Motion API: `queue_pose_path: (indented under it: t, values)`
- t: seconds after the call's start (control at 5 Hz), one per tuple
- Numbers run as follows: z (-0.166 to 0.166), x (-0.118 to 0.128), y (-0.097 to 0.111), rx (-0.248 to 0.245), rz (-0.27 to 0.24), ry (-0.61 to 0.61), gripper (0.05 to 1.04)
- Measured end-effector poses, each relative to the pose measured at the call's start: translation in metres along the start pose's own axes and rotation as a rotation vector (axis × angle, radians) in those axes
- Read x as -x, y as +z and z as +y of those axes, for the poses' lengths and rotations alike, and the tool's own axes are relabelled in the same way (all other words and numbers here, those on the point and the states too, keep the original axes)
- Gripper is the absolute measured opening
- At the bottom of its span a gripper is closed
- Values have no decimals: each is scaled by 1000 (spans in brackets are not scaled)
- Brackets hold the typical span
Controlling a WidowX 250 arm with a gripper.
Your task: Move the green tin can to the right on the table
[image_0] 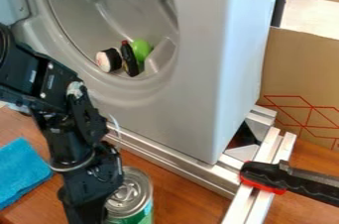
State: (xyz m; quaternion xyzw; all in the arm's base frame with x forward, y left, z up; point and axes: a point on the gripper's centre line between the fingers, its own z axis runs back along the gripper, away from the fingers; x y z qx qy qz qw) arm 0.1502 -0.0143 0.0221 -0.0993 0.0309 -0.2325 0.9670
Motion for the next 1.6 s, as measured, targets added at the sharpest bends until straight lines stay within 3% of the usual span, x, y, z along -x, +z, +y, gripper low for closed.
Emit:
queue_pose_path:
  t: [0.4,0.8,1.0,1.2,1.4,1.6]
  values:
    - [11,-27,2,1,-74,10,1000]
    - [29,-36,6,34,-154,54,1000]
    - [35,-36,20,-4,-209,83,1000]
    - [42,-19,40,-92,-235,144,1000]
    - [55,10,57,-199,-122,228,1000]
    - [69,27,71,-270,3,302,1000]
